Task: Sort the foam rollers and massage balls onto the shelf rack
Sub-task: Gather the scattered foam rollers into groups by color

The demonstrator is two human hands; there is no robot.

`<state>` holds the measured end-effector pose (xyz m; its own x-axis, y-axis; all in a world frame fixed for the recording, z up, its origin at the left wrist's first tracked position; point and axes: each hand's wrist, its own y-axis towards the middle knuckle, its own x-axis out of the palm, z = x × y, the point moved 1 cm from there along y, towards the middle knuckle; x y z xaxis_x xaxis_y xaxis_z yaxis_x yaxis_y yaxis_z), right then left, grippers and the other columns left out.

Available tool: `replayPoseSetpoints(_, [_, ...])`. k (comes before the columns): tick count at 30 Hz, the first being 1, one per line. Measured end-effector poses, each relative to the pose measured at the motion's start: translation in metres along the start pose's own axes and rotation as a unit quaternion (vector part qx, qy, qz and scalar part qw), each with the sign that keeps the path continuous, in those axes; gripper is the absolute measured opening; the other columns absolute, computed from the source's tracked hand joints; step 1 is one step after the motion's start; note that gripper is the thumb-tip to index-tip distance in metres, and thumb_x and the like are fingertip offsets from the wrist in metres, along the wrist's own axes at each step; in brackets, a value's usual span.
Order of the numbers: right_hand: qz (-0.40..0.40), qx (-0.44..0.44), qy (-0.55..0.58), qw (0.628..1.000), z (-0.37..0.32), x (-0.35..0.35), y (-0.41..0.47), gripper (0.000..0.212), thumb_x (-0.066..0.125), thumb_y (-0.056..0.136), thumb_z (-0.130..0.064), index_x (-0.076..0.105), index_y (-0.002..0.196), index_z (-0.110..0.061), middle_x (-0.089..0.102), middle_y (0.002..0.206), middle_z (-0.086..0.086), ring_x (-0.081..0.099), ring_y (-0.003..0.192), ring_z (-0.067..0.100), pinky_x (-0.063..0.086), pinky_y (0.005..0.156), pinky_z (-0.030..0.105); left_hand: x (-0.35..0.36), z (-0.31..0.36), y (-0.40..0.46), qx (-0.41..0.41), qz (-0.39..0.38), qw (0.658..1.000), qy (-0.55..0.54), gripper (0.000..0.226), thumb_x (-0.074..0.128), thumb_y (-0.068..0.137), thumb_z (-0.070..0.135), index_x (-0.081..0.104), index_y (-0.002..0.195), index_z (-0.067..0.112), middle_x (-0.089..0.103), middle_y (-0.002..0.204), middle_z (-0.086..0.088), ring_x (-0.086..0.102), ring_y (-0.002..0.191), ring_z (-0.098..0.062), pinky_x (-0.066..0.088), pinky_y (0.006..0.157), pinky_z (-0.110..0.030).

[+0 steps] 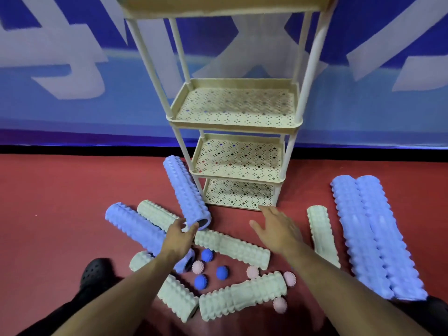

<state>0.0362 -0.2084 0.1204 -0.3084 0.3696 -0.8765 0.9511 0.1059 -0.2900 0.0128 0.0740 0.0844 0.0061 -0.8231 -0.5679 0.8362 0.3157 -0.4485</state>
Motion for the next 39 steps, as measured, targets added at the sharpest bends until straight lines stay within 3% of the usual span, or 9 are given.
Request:
replayPoseSetpoints(6, [-0.052,-0.026,-0.034,0.998,-0.030,0.038,0.032,0.066,0.042,0.098,-0.060,0.031,0.156,-0.029,0.038,0.157,-0.007,0.039,0.142,0.021,0.031,0.117,0.039,0.002,-0.026,0.046,-0.053,-0.008,0.999,-0.003,0.071,0.063,0.094,0.051,0.041,0.147,0.011,0.054,0.141,-0.008,0.060,0.108,-0.021,0.040,0.083,-0.027])
replayPoseSetpoints(10, [-0.063,-0.049,-0.057,0.995,-0.037,0.050,0.058,0.066,0.041,0.098,-0.060,0.029,0.156,-0.031,0.035,0.158,-0.010,0.038,0.143,0.019,0.029,0.117,0.039,0.009,-0.023,0.087,-0.061,0.008,0.998,-0.004,0.053,0.067,0.092,0.047,0.050,0.125,0.009,0.061,0.119,-0.009,0.064,0.101,-0.024,0.040,0.072,-0.027])
replayPoseSetpoints(12, [-0.064,-0.053,-0.065,0.994,-0.036,0.055,0.071,0.066,0.041,0.098,-0.061,0.029,0.156,-0.031,0.036,0.158,-0.009,0.038,0.142,0.019,0.029,0.117,0.039,0.015,-0.024,0.110,-0.074,-0.002,0.997,-0.015,0.064,0.069,0.091,0.046,0.049,0.128,-0.001,0.063,0.122,-0.021,0.062,0.113,-0.038,0.043,0.078,-0.033])
replayPoseSetpoints(16, [-0.074,-0.060,-0.072,0.993,-0.035,0.065,0.085,0.067,0.040,0.098,-0.061,0.028,0.156,-0.030,0.035,0.158,-0.009,0.037,0.143,0.019,0.028,0.119,0.039,0.029,-0.021,0.142,-0.120,-0.011,0.992,-0.041,0.086,0.074,0.086,0.051,0.038,0.142,-0.004,0.055,0.140,-0.022,0.057,0.123,-0.039,0.050,0.096,-0.044])
replayPoseSetpoints(22, [-0.100,-0.068,-0.076,0.990,-0.027,0.077,0.095,0.069,0.040,0.098,-0.062,0.023,0.158,-0.031,0.029,0.161,-0.010,0.032,0.147,0.019,0.025,0.121,0.041,0.051,-0.019,0.163,-0.221,0.001,0.971,-0.088,0.121,0.091,0.066,0.050,0.015,0.148,0.003,0.049,0.123,-0.011,0.057,0.099,-0.032,0.051,0.070,-0.042])
replayPoseSetpoints(26, [-0.103,-0.059,-0.070,0.990,-0.026,0.073,0.092,0.069,0.040,0.098,-0.062,0.023,0.158,-0.030,0.031,0.160,-0.008,0.033,0.146,0.019,0.026,0.121,0.042,0.047,-0.017,0.162,-0.256,0.001,0.958,-0.127,0.106,0.093,0.050,0.049,0.044,0.129,-0.002,0.062,0.119,-0.015,0.066,0.082,-0.031,0.057,0.061,-0.041])
replayPoseSetpoints(31, [-0.094,-0.047,-0.057,0.993,-0.033,0.054,0.079,0.067,0.039,0.099,-0.061,0.025,0.157,-0.030,0.035,0.158,-0.006,0.037,0.144,0.020,0.029,0.119,0.040,0.016,-0.013,0.135,-0.238,0.000,0.962,-0.133,0.101,0.080,0.046,0.060,0.057,0.126,0.003,0.063,0.120,-0.016,0.065,0.104,-0.036,0.060,0.086,-0.048])
replayPoseSetpoints(35, [-0.069,-0.056,-0.047,0.995,-0.053,0.030,0.055,0.066,0.041,0.099,-0.061,0.029,0.155,-0.029,0.040,0.155,-0.005,0.043,0.139,0.022,0.035,0.112,0.040,-0.025,-0.013,0.094,-0.239,-0.005,0.960,-0.144,0.076,0.084,0.068,0.051,0.060,0.119,0.002,0.066,0.094,-0.010,0.067,0.079,-0.030,0.060,0.063,-0.038])
replayPoseSetpoints(39, [-0.049,-0.069,-0.041,0.996,-0.078,0.001,0.019,0.067,0.041,0.099,-0.061,0.029,0.155,-0.026,0.041,0.153,-0.002,0.047,0.135,0.024,0.041,0.109,0.042,-0.069,-0.011,0.038,-0.264,-0.058,0.952,-0.143,0.070,0.081,0.070,0.051,0.061,0.119,0.005,0.072,0.101,-0.015,0.071,0.081,-0.031,0.056,0.050,-0.033])
